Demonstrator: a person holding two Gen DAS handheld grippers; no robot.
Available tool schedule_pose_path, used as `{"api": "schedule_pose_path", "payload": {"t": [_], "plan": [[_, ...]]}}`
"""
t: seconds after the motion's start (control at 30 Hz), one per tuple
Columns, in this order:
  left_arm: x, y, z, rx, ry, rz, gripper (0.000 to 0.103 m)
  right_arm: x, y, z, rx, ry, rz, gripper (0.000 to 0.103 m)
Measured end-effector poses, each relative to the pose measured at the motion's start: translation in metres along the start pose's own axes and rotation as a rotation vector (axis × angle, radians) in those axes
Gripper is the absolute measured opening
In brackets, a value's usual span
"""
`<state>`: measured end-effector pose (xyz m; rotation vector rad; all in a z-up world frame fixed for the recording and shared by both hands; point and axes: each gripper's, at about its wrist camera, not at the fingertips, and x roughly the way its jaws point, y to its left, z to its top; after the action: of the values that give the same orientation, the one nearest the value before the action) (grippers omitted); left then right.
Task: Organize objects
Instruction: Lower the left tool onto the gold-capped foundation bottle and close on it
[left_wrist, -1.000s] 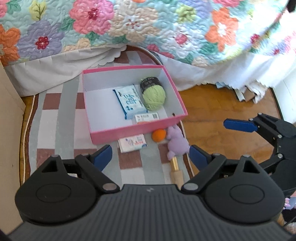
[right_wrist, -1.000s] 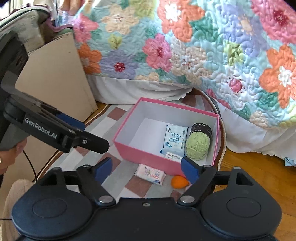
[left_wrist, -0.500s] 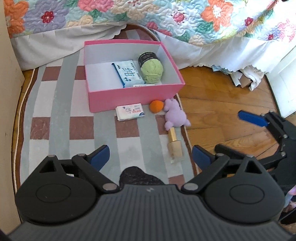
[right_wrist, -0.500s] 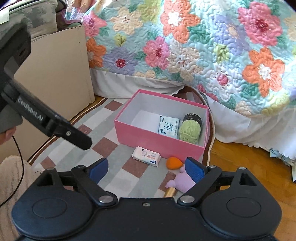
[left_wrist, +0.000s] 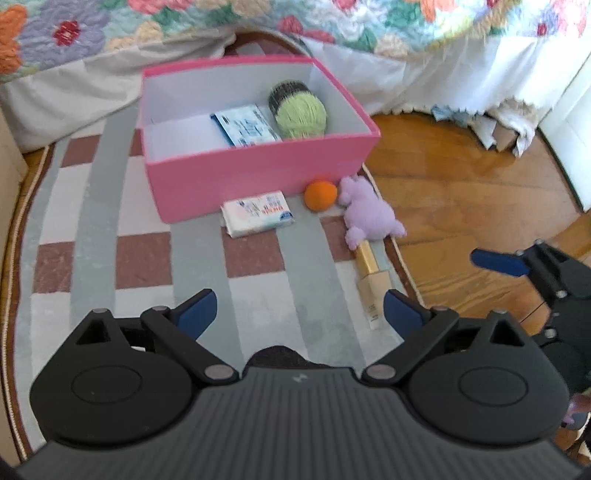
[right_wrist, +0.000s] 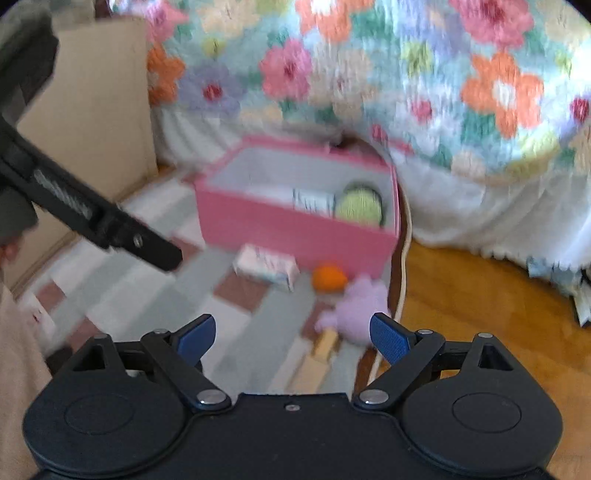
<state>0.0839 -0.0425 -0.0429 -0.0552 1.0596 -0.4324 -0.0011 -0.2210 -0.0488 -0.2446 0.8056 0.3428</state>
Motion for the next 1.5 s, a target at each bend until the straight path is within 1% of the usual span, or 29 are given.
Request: {"api": "schedule_pose_path", "payload": {"t": [0.1, 0.17, 0.27, 0.37, 0.43, 0.5, 0.57, 0.63, 0.67, 0.7, 0.73, 0.77, 0.83, 0.87, 0.93, 1.0, 1.1, 1.17, 1.23, 1.27, 1.4, 1.5], "plan": [[0.020, -0.007, -0.003, 0.010, 0.017, -0.027, 0.096, 0.025, -0.011, -0.014, 0.084, 0.058, 0.012, 0.092], [0.035, -0.012, -0.005, 0.004, 0.036, -0.036, 0.096, 0.036, -0.012, -0.024, 0.090, 0.072, 0.000, 0.091], [0.055, -0.022, -0.007, 0.015, 0.030, -0.049, 0.096, 0.054, -0.007, -0.036, 0.064, 0.097, 0.003, 0.090], [0.077, -0.024, -0.008, -0.038, 0.052, -0.089, 0.087, 0.073, -0.004, -0.044, 0.057, 0.131, -0.063, 0.089], [0.094, -0.022, -0.012, -0.100, 0.064, -0.144, 0.084, 0.081, -0.007, -0.048, 0.080, 0.146, -0.060, 0.089], [0.108, -0.022, -0.017, -0.149, 0.077, -0.175, 0.077, 0.084, -0.009, -0.051, 0.095, 0.148, -0.049, 0.088], [0.116, -0.024, -0.021, -0.158, 0.075, -0.199, 0.074, 0.085, -0.011, -0.053, 0.119, 0.145, -0.037, 0.088], [0.123, -0.026, -0.024, -0.162, 0.072, -0.213, 0.072, 0.091, -0.016, -0.054, 0.156, 0.164, -0.012, 0.087], [0.127, -0.026, -0.025, -0.164, 0.076, -0.220, 0.069, 0.095, -0.019, -0.055, 0.177, 0.176, 0.007, 0.083], [0.131, -0.026, -0.027, -0.168, 0.084, -0.226, 0.065, 0.097, -0.021, -0.056, 0.202, 0.178, 0.022, 0.077], [0.133, -0.026, -0.028, -0.171, 0.088, -0.232, 0.063, 0.099, -0.023, -0.057, 0.222, 0.176, 0.030, 0.075], [0.136, -0.026, -0.030, -0.176, 0.090, -0.239, 0.058, 0.100, -0.025, -0.057, 0.242, 0.172, 0.040, 0.074], [0.143, -0.023, -0.033, -0.217, 0.105, -0.248, 0.051, 0.102, -0.025, -0.058, 0.254, 0.168, 0.063, 0.068], [0.146, -0.022, -0.034, -0.232, 0.112, -0.256, 0.046, 0.103, -0.022, -0.059, 0.244, 0.176, 0.084, 0.061], [0.150, -0.019, -0.036, -0.257, 0.103, -0.285, 0.043, 0.105, -0.015, -0.061, 0.194, 0.175, 0.067, 0.059], [0.152, -0.019, -0.035, -0.273, 0.090, -0.308, 0.036, 0.105, -0.014, -0.062, 0.182, 0.167, 0.047, 0.053], [0.156, -0.020, -0.036, -0.285, 0.075, -0.326, 0.035, 0.105, -0.017, -0.062, 0.190, 0.157, 0.032, 0.047], [0.160, -0.018, -0.039, -0.316, 0.078, -0.355, 0.035, 0.108, -0.013, -0.061, 0.155, 0.151, 0.017, 0.047], [0.165, -0.014, -0.043, -0.370, 0.086, -0.382, 0.037, 0.109, -0.012, -0.060, 0.154, 0.149, 0.005, 0.047], [0.166, -0.013, -0.044, -0.376, 0.088, -0.382, 0.043, 0.109, -0.012, -0.061, 0.163, 0.148, 0.006, 0.047], [0.166, -0.017, -0.042, -0.346, 0.105, -0.364, 0.045, 0.104, -0.013, -0.063, 0.144, 0.140, 0.030, 0.047], [0.165, -0.021, -0.045, -0.331, 0.122, -0.365, 0.047, 0.102, -0.014, -0.062, 0.167, 0.150, 0.047, 0.047]]}}
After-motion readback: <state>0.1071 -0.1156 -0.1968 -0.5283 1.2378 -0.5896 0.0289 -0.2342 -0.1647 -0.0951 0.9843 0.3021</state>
